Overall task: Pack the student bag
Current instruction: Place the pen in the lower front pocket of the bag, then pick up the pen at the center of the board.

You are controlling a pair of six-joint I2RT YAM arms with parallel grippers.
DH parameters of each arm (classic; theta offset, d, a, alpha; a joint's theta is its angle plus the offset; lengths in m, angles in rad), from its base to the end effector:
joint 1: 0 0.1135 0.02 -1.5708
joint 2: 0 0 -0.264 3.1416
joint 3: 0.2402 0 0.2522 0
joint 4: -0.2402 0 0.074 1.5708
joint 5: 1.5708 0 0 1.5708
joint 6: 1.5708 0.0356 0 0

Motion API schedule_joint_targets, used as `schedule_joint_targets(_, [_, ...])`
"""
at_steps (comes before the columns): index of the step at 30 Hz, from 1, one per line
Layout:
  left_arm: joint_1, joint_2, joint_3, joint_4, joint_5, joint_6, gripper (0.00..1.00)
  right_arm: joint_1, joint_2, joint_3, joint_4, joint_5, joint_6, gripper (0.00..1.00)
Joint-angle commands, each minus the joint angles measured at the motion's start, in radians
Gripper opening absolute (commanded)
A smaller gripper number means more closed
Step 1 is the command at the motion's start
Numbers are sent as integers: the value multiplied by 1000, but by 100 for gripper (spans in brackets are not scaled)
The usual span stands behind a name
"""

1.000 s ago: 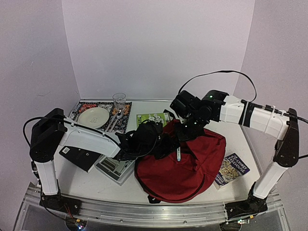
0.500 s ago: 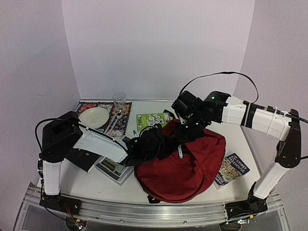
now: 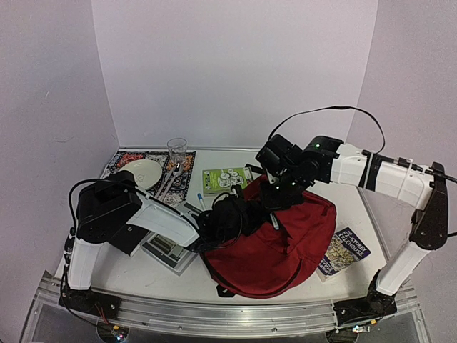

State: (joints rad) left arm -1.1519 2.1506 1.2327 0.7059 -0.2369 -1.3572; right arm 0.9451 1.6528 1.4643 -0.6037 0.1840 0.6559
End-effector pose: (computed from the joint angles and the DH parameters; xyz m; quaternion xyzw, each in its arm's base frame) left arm 0.1977 -0.4235 0.1534 -0.1530 0.7608 -0.5644 0.2814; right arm 0.2220 0.2961 0.3120 -0.0982 0.9167 0.2121 0.3242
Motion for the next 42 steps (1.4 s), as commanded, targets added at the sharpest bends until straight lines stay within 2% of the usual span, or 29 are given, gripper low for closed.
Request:
schedule_joint_targets(1, [13, 15, 44, 95, -24, -9, 24, 9, -66, -5, -39, -3, 19, 0])
schedule_joint_targets(3, [17, 40, 46, 117, 13, -34, 32, 9, -64, -11, -39, -9, 23, 0])
schedule_joint_targets(10, [17, 45, 31, 149, 81, -18, 42, 8, -73, -6, -45, 21, 18, 0])
schedule_joint_targets(18, [14, -122, -138, 148, 124, 42, 49, 2, -64, 4, -116, 133, 8, 0])
schedule_joint_targets(26, [15, -343, -359, 128, 97, 118, 56, -9, -67, -26, -146, 163, -1, 0])
schedule_joint_targets(31, [21, -483, -388, -107, 7, 223, 60, -10, -76, -39, -154, 162, -8, 0])
schedule_joint_targets(36, [94, -538, -364, -315, 5, 263, 62, -11, -92, -66, -160, 155, -18, 0])
schedule_joint_targets(39, [147, -537, -309, -472, 0, 296, 62, -10, -107, -91, -169, 150, -18, 0])
schedule_joint_targets(42, [194, -491, -183, -691, -34, 369, 62, -10, -127, -110, -171, 142, -18, 0])
